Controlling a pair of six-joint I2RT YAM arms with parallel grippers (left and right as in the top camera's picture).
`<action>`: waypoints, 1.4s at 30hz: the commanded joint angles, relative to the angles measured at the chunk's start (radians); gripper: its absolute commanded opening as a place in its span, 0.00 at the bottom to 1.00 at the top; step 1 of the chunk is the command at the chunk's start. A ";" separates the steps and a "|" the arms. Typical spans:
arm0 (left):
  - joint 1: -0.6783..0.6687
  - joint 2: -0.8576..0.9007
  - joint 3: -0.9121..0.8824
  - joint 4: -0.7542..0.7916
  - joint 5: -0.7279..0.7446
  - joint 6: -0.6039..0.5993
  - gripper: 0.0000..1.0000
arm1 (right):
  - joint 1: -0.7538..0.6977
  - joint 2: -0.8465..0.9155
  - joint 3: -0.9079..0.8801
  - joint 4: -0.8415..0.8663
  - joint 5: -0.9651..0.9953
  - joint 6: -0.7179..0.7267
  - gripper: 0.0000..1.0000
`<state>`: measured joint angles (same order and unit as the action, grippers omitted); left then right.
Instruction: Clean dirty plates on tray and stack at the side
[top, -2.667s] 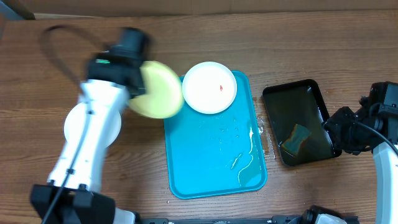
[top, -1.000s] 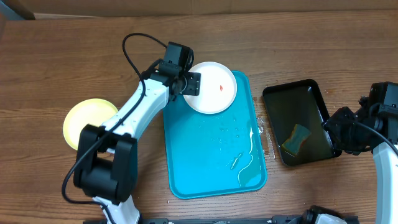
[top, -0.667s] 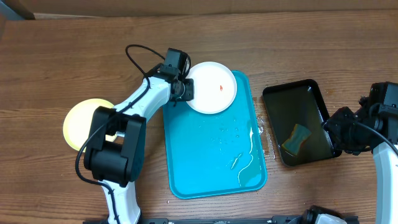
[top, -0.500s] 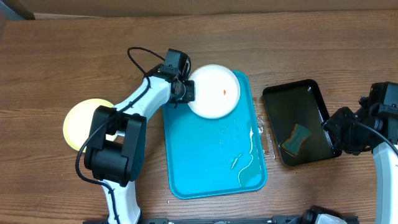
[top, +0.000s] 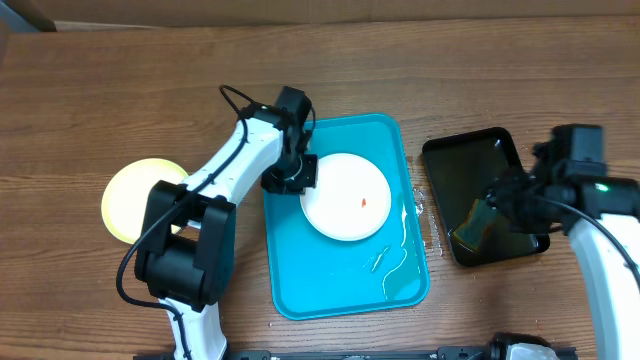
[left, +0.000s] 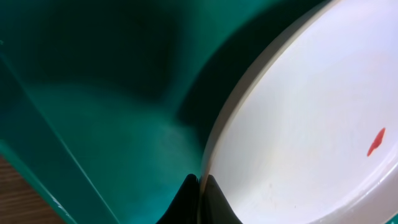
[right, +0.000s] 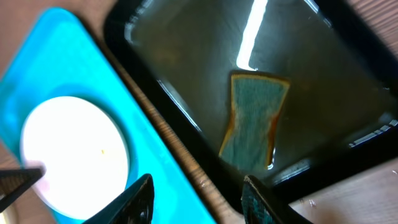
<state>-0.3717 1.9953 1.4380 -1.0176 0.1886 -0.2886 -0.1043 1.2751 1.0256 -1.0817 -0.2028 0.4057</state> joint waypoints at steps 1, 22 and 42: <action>-0.029 -0.026 -0.013 -0.011 0.032 0.011 0.04 | 0.008 0.073 -0.069 0.048 0.053 0.053 0.45; -0.036 -0.026 -0.012 -0.054 0.013 0.020 0.59 | 0.007 0.391 -0.058 0.198 0.130 0.079 0.04; -0.060 -0.026 -0.013 0.045 0.000 0.089 0.77 | 0.009 0.276 -0.161 0.171 0.100 0.073 0.37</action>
<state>-0.4221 1.9953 1.4307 -0.9867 0.2047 -0.2325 -0.0975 1.5513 0.9234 -0.9478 -0.0971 0.4553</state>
